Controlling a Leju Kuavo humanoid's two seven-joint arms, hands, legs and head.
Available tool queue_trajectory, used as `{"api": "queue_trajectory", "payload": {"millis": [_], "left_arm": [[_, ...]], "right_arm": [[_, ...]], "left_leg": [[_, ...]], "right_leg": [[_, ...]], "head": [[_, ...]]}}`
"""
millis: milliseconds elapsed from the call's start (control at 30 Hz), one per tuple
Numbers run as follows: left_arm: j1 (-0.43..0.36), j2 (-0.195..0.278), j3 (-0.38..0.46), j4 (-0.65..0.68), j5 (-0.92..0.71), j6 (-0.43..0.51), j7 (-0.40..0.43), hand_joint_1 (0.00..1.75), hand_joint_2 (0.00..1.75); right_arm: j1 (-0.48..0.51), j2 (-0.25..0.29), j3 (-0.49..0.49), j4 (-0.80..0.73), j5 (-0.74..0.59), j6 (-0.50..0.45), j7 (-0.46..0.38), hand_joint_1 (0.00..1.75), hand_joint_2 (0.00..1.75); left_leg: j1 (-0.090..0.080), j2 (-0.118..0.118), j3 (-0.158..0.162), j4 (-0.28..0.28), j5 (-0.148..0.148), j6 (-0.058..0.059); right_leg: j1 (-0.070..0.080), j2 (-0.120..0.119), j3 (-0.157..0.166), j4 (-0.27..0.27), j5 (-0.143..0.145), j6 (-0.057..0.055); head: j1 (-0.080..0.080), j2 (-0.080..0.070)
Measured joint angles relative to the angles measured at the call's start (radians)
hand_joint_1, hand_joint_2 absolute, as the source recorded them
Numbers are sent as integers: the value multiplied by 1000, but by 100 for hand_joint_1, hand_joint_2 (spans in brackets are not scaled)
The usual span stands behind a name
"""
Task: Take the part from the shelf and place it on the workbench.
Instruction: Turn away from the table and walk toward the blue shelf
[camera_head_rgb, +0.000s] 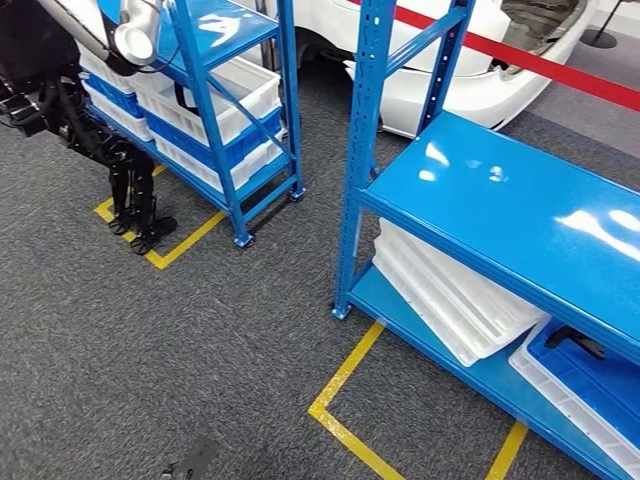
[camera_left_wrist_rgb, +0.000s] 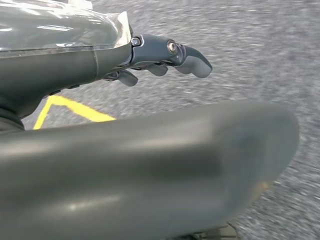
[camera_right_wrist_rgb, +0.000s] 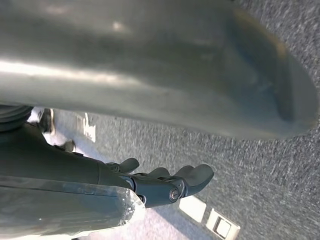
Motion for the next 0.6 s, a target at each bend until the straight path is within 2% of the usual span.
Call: {"api": "queue_trajectory", "payload": {"millis": [33, 67, 100, 133, 200, 267, 300, 333, 367, 400, 433, 500, 533, 567, 600], "left_arm": [[0, 0, 0, 0, 0, 0, -2, 0, 0], [-1, 0, 0, 0, 1, -1, -4, 0, 0], [-2, 0, 0, 0, 1, -1, -6, 0, 0], [-4, -1, 0, 0, 1, -1, -6, 0, 0], [-7, -2, 0, 0, 0, -1, -5, 0, 0], [-5, -3, 0, 0, 0, -2, -1, 0, 0], [-3, -3, 1, 0, 0, -2, 3, 0, 0], [-2, -3, 1, 0, 0, -2, 6, 0, 0], [-2, -3, 1, 0, 0, -2, 9, 0, 0], [-2, -4, 1, 0, 0, -2, 10, 0, 0], [-2, -4, 1, 0, 0, -3, 10, 0, 0], [-3, -5, 1, 0, 0, -4, 10, 0, 0], [-3, -5, 1, 0, 0, -5, 10, 0, 0], [-3, -5, 1, 0, 0, -5, 10, 0, 0], [-4, -5, 1, 0, 0, -5, 10, 0, 0]], "right_arm": [[-1, 0, 1, 1, 1, 3, -4, 0, 0], [-1, 0, 3, 2, 2, 7, -6, 0, 0], [1, -1, 4, 2, 4, 9, -7, 0, 0], [3, -2, 6, 3, 7, 12, -7, 0, 0], [2, -4, 10, 6, 11, 17, -7, 0, 0], [-3, -4, 15, 8, 14, 21, -6, 0, 0], [-5, -5, 18, 8, 15, 23, -4, 0, 0], [-5, -5, 19, 9, 16, 23, -3, 0, 0], [-4, -5, 20, 10, 17, 25, 0, 0, 0], [-2, -5, 21, 10, 19, 26, 2, 0, 0], [0, -5, 22, 11, 20, 27, 6, 0, 0], [-2, -6, 23, 11, 23, 30, 12, 0, 0], [-4, -6, 23, 12, 23, 30, 14, 0, 0], [-6, -6, 24, 12, 24, 31, 15, 0, 0], [-6, -6, 24, 13, 24, 31, 16, 0, 0]], "left_leg": [[0, -16, 11, -27, 6, 2], [0, -21, 15, -35, 2, 3], [0, -14, 18, -41, 1, 5], [1, -5, 20, -45, 2, 9], [5, 17, 27, -52, 3, 19], [6, 46, 33, -55, -1, 26], [6, 61, 34, -54, -4, 27], [6, 75, 37, -54, -7, 27], [6, 86, 40, -54, -11, 26], [7, 96, 45, -54, -15, 23], [7, 106, 53, -54, -21, 19], [4, 124, 66, -55, -31, 7], [2, 134, 70, -56, -35, 2], [-1, 144, 73, -59, -37, -3], [-2, 154, 78, -62, -40, -8]], "right_leg": [[-1, 11, -2, 1, -1, 5], [-3, 21, -5, 2, -1, 11], [-5, 32, -7, 0, 0, 17], [-5, 29, -8, 1, -3, 23], [-3, -19, -28, 44, -31, 35], [-5, -78, -89, 164, -89, 47], [-8, -89, -125, 229, -111, 52], [-12, -94, -150, 271, -117, 56], [-15, -97, -155, 276, -103, 60], [-17, -102, -140, 240, -71, 61], [-18, -114, -108, 170, -30, 61], [-9, -155, -50, 47, 17, 53], [-4, -170, -37, 16, 22, 46], [2, -174, -37, 11, 16, 39], [3, -165, -39, 8, 17, 31]], "head": [[1, 0], [1, 0], [1, 0], [1, 0], [5, 0], [9, 0], [9, 0], [9, 0], [9, 0], [9, 0], [10, 0], [10, 0], [10, 0], [9, 0], [8, 0]]}}
